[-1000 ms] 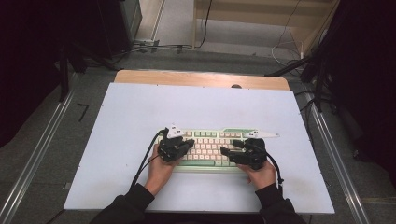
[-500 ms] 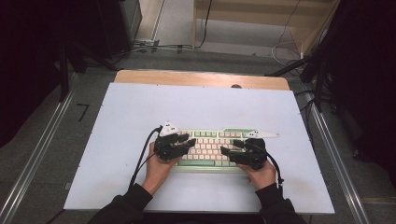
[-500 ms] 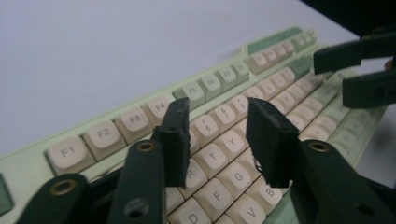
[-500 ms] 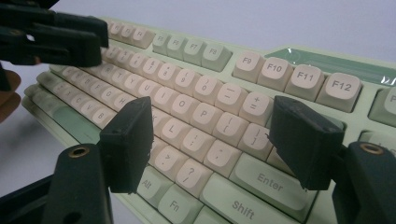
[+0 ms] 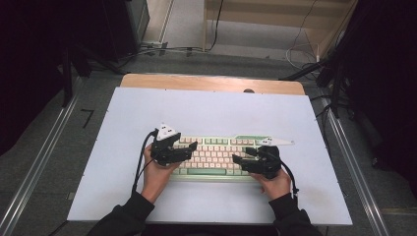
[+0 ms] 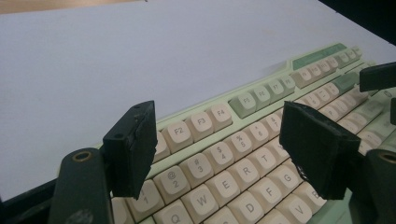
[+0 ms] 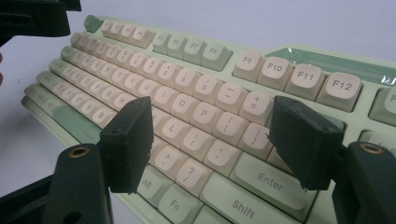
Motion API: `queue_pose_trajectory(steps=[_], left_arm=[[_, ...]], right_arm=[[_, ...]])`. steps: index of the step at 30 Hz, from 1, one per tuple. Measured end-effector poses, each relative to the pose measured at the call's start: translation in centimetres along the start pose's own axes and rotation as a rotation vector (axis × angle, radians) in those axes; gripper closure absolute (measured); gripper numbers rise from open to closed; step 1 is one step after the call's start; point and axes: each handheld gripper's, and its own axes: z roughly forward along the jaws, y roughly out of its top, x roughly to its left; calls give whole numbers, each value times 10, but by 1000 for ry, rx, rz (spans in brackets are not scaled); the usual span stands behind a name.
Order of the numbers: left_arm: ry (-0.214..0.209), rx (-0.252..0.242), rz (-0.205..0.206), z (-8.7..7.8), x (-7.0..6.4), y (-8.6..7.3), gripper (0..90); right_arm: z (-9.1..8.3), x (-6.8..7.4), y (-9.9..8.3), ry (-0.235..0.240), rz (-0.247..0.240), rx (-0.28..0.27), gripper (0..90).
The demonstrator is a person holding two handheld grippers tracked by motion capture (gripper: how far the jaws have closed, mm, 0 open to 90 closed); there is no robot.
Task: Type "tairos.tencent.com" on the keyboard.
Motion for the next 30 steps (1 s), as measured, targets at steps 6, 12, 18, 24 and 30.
queue_pose_trajectory(steps=[6,12,18,24,30], left_arm=[[16,3,-3,-3,4,-3,345],[-56,10,13,-2,4,-6,712],[-87,46,31,3,0,-8,900],[-87,91,27,8,0,-12,900],[-78,126,39,12,-2,-15,900]], right_arm=[[0,0,0,-1,0,1,287],[0,0,0,-1,-1,1,287],[1,0,0,-1,-1,1,289],[1,0,-1,1,0,3,290],[1,0,-1,1,0,1,291]])
